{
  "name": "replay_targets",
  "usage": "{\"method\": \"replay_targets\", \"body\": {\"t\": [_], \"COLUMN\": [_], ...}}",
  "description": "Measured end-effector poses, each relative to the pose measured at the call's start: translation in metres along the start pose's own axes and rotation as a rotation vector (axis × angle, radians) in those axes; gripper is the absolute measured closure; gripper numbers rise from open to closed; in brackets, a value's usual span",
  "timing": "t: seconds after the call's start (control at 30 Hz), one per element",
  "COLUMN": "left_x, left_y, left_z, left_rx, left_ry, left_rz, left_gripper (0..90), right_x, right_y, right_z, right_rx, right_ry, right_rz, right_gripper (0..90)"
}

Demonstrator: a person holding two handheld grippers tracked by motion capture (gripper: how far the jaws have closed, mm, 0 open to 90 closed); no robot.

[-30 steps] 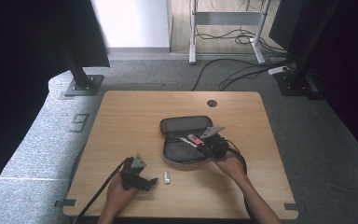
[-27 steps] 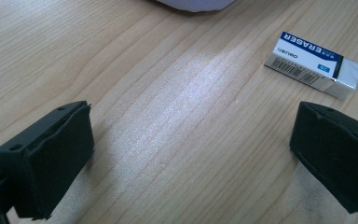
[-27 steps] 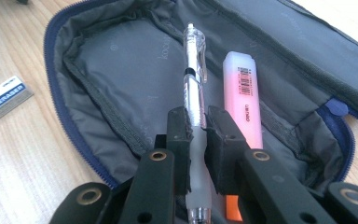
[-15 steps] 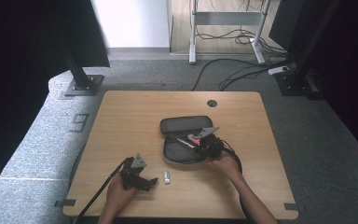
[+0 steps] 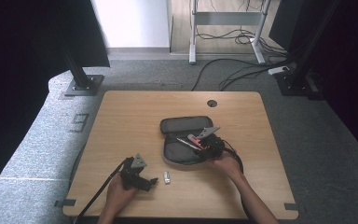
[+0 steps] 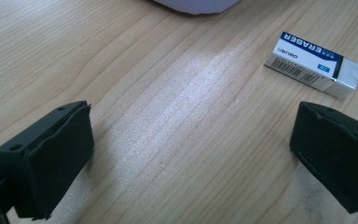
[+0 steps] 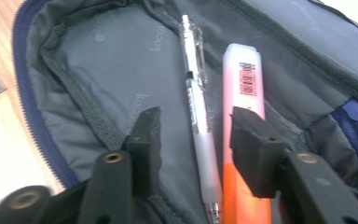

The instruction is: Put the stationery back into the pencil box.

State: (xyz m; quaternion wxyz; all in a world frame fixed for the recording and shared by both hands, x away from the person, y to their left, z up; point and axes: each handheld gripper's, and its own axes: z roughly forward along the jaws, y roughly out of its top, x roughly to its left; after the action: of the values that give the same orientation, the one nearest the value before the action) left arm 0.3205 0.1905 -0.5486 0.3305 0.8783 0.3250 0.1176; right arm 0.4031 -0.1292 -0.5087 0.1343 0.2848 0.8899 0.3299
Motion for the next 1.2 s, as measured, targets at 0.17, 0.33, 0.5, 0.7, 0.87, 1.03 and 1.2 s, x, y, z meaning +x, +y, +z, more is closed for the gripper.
{"method": "replay_targets", "body": {"t": [0.17, 0.33, 0.5, 0.7, 0.87, 1.03, 1.2], "left_x": [0.0, 0.0, 0.0, 0.0, 0.0, 0.0, 0.0], "left_y": [0.0, 0.0, 0.0, 0.0, 0.0, 0.0, 0.0], "left_z": [0.0, 0.0, 0.0, 0.0, 0.0, 0.0, 0.0], "left_rx": [0.0, 0.0, 0.0, 0.0, 0.001, 0.001, 0.001], "left_ry": [0.0, 0.0, 0.0, 0.0, 0.0, 0.0, -0.001], "left_rz": [0.0, 0.0, 0.0, 0.0, 0.0, 0.0, 0.0], "left_gripper": [0.0, 0.0, 0.0, 0.0, 0.0, 0.0, 0.0], "right_x": [0.004, 0.008, 0.016, 0.031, 0.045, 0.059, 0.069], "right_y": [-0.001, 0.0, 0.001, 0.005, 0.008, 0.01, 0.012], "right_z": [-0.002, -0.006, -0.012, -0.018, -0.02, -0.019, -0.015], "right_rx": [0.0, -0.009, -0.027, -0.046, -0.052, -0.05, -0.048], "right_ry": [0.019, 0.038, 0.043, 0.067, 0.083, 0.11, 0.131], "right_rz": [-0.005, 0.005, 0.004, -0.011, -0.029, -0.043, -0.063], "right_gripper": [39.0, 31.4, 30.5, 30.9, 31.7, 32.2, 32.5]}}
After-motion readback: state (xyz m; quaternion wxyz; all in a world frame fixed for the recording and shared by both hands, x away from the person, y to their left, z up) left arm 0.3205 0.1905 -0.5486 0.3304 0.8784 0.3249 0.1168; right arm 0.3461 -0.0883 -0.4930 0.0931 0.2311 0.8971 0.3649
